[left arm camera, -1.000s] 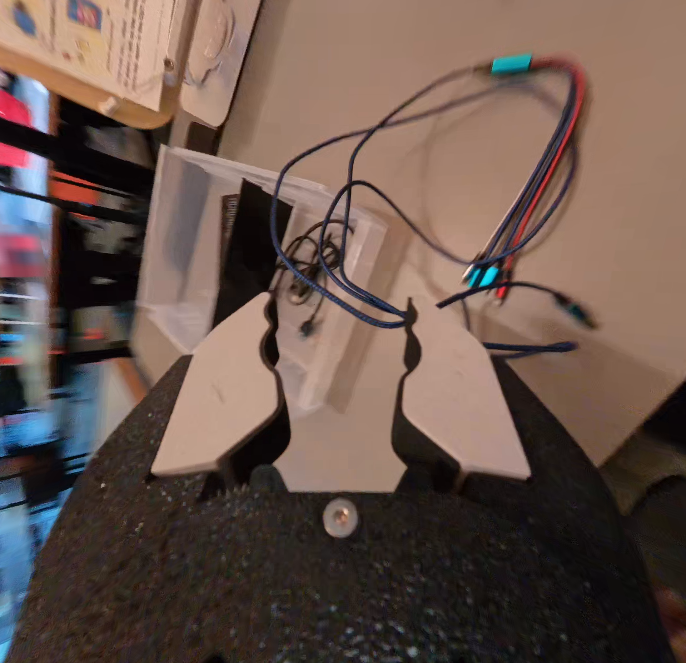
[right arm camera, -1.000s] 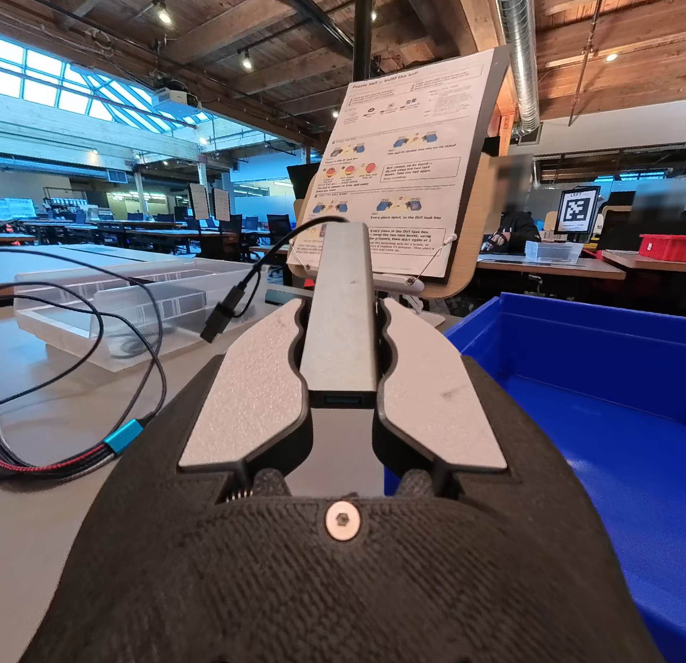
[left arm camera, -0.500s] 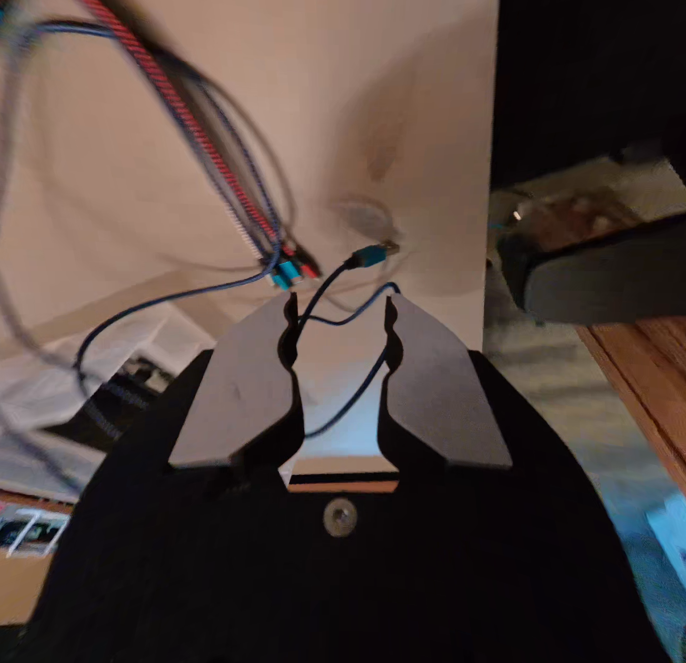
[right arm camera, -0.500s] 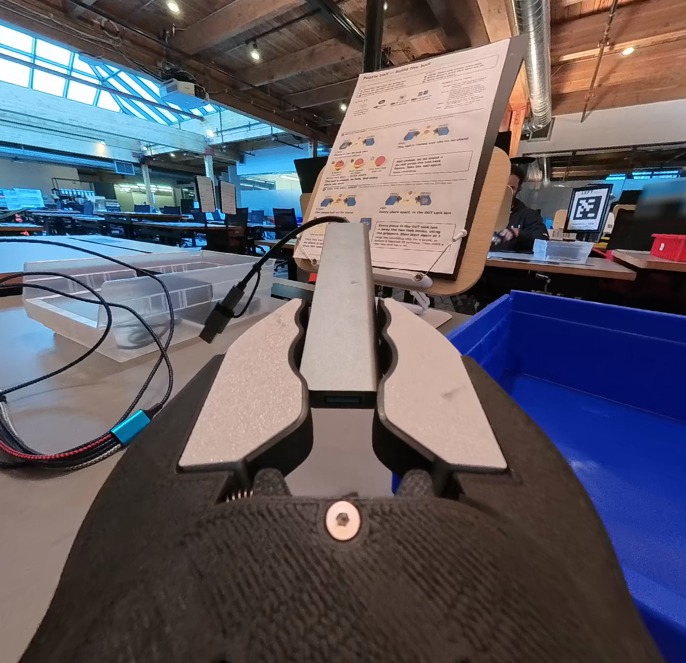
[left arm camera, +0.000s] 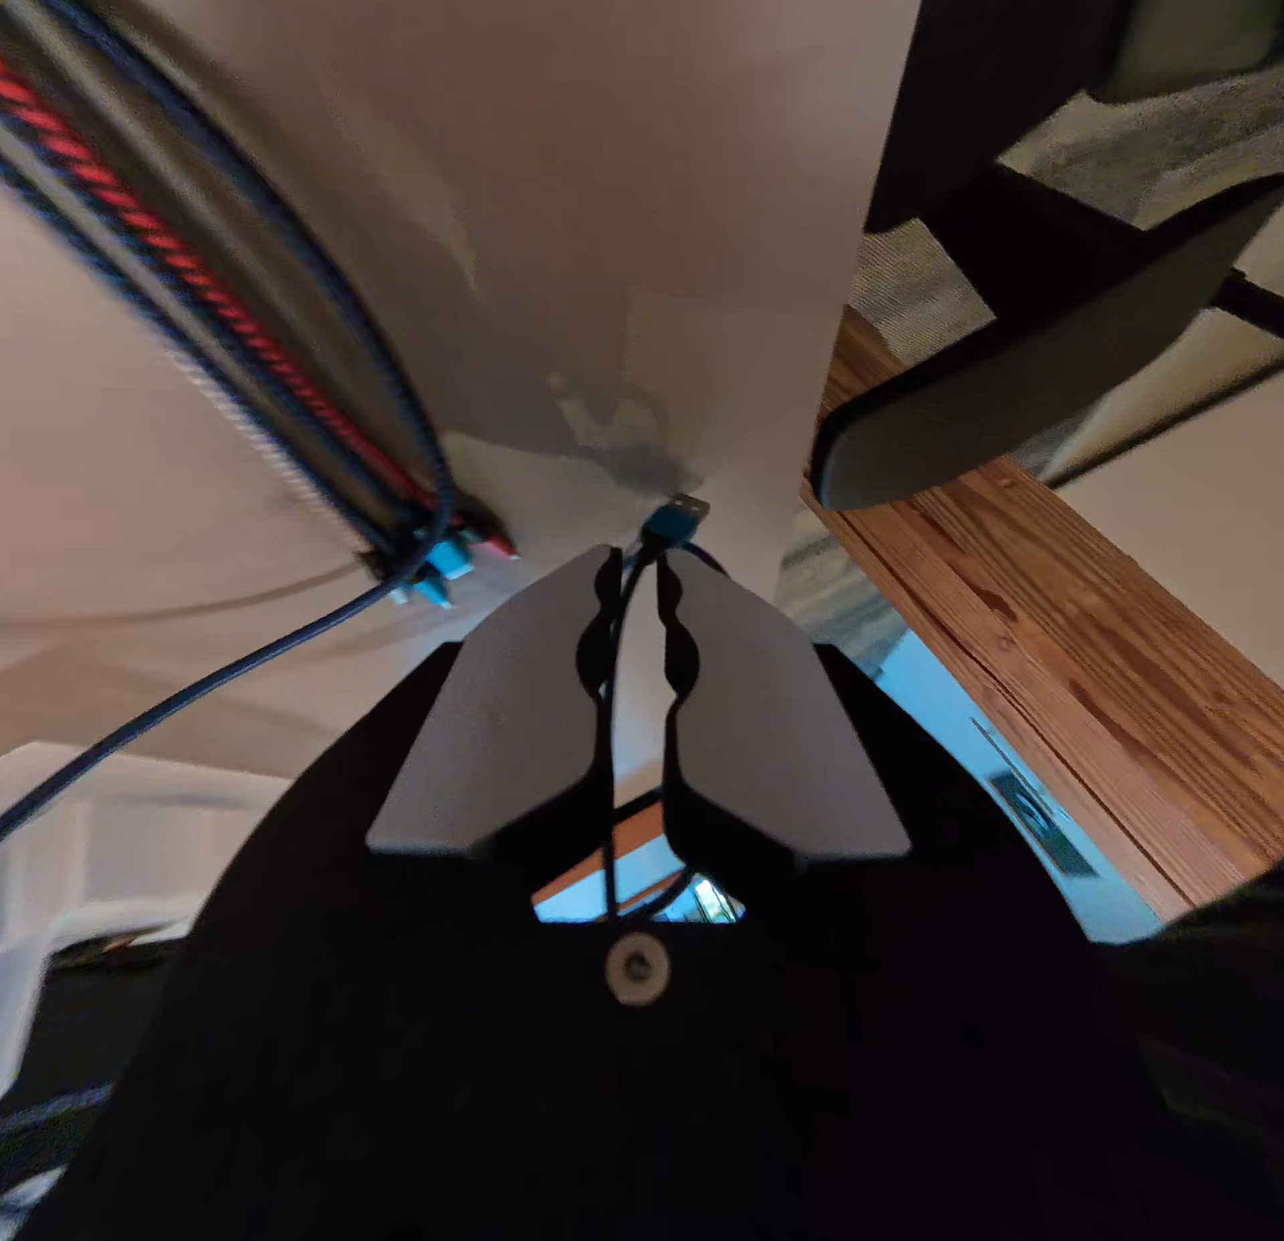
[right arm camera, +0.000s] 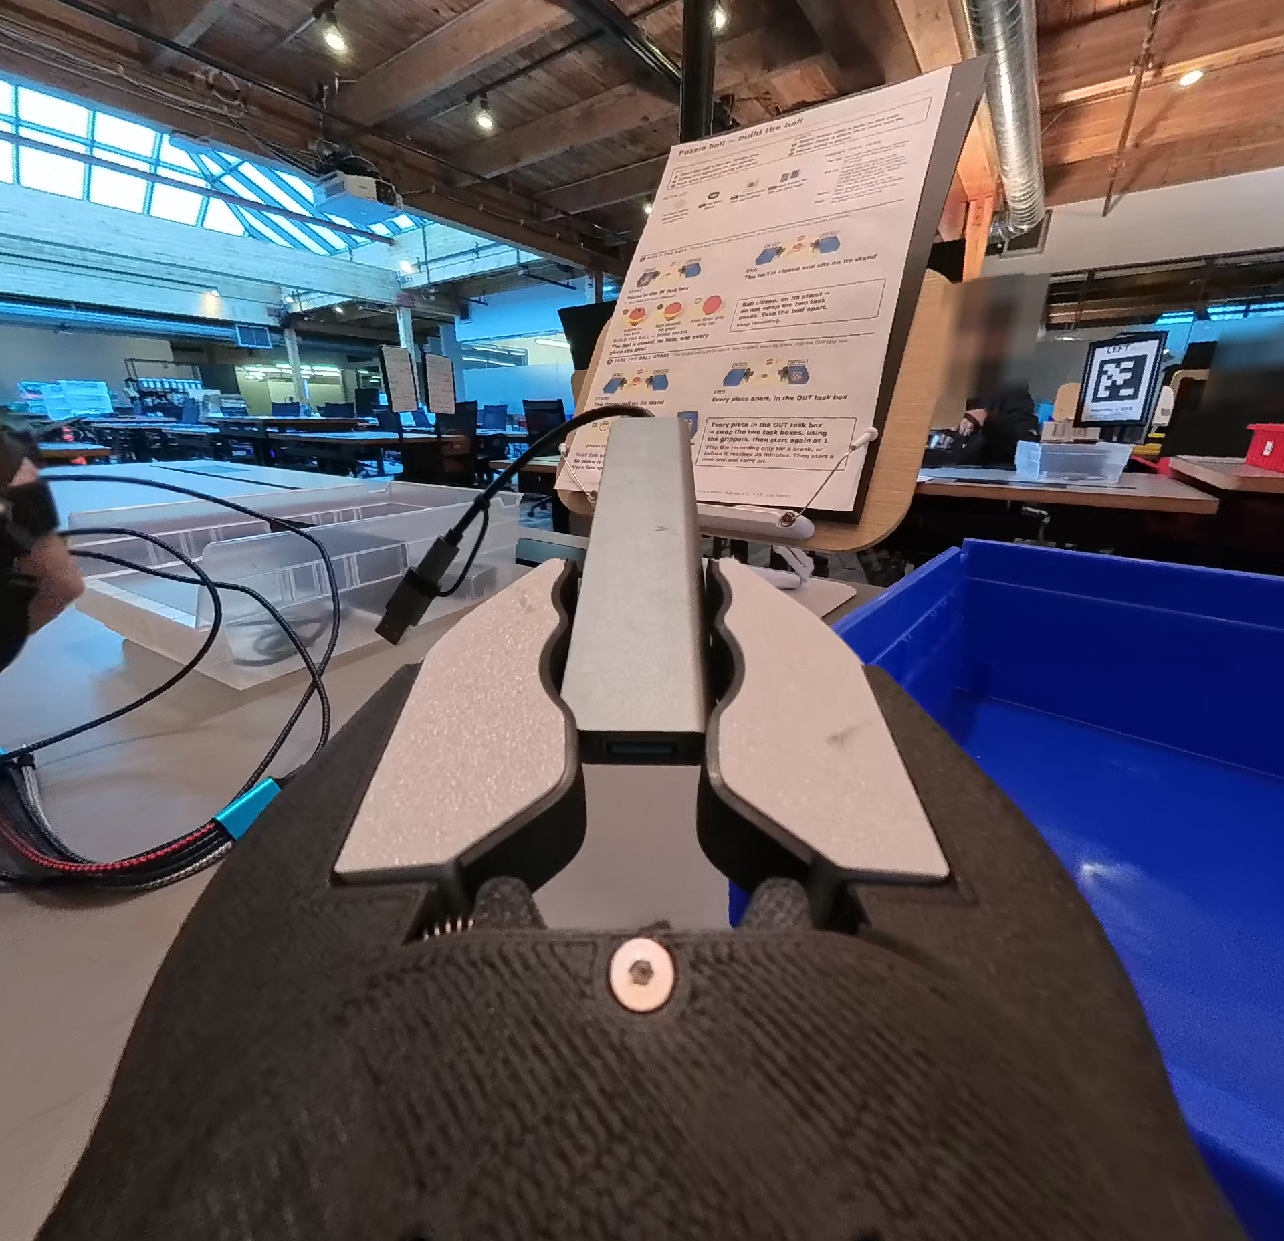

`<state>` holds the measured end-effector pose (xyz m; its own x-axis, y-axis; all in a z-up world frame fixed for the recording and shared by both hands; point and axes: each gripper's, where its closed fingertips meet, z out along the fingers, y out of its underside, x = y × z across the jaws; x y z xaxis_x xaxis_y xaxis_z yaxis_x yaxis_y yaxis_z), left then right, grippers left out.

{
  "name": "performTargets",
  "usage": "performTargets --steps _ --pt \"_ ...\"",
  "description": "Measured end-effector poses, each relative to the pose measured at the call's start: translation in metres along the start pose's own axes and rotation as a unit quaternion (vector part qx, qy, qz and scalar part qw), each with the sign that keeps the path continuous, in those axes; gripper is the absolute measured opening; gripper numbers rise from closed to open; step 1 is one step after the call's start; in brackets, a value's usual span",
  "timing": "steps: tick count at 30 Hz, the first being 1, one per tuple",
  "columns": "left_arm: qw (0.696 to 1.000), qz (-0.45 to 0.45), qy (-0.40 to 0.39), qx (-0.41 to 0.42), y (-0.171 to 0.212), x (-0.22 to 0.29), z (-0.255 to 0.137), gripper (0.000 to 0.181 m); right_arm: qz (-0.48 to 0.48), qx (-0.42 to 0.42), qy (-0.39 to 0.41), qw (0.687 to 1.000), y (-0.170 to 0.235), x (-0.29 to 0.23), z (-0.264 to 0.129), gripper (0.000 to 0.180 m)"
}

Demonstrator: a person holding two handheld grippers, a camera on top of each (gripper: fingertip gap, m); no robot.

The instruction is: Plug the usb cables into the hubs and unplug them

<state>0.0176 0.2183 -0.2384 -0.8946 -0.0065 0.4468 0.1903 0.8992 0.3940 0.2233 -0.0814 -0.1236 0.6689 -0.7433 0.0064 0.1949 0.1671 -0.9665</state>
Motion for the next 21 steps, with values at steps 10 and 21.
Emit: performTargets --steps 10,21 --pt "0.999 0.003 0.012 -0.050 0.012 -0.004 -0.006 0.031 0.000 -0.005 -0.004 1.000 0.002 0.000 0.000 0.036" --pt "0.999 -0.020 -0.006 0.039 -0.008 -0.006 -0.010 0.002 -0.001 -0.005 0.000 1.000 0.002 0.001 0.000 0.036"
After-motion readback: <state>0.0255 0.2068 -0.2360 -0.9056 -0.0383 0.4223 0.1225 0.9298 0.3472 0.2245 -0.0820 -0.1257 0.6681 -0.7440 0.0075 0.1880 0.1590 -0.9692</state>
